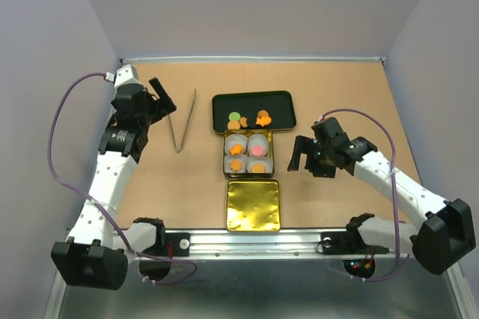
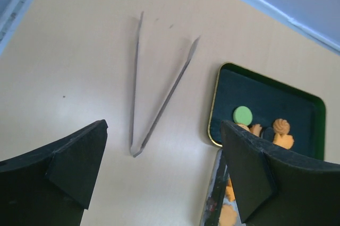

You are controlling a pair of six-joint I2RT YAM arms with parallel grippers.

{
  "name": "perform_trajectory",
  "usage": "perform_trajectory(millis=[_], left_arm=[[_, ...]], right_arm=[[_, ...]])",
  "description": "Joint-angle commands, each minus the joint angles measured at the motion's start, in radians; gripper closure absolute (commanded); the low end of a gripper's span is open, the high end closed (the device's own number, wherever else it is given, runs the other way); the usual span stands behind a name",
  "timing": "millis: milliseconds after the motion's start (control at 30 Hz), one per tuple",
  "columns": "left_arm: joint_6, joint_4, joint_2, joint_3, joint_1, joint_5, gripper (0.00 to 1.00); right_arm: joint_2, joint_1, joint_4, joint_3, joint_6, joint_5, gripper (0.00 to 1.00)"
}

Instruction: Pack the cookies

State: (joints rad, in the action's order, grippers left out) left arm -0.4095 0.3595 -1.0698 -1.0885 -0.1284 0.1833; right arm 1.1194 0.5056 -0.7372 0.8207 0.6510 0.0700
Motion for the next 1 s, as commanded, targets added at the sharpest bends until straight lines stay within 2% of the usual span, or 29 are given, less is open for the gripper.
perform_trajectory(millis=[0,133,233,400,500,967], left_arm=[[-0.064,-0.045,0.054,0.079,0.001,-0.145,0.01],[0.024,0.004,0.079,0.044,0.000,-0.228,0.02],[0.054,0.059,0.082,0.055,0.000,-0.278,0.08],[0.035,0.081,0.134,0.142,-0.028,-0.349,0.12],[0.011,0.082,0.157,0.185,-0.053,-0.360,0.16],[-0.055,0.047,0.182,0.202,-0.161,-0.321,0.21]], right_arm=[[0.020,0.005,-0.022,0.084,-0.042,0.083,0.00],[0.033,0.007,-0.019,0.051,-0.056,0.166,0.00],[0.026,0.007,0.011,-0.001,-0.053,0.209,0.02],[0.005,0.037,0.087,-0.132,-0.005,0.281,0.17],[0.028,0.066,0.113,-0.164,0.010,0.281,0.25],[0.183,0.137,0.318,-0.226,0.059,0.272,0.35]])
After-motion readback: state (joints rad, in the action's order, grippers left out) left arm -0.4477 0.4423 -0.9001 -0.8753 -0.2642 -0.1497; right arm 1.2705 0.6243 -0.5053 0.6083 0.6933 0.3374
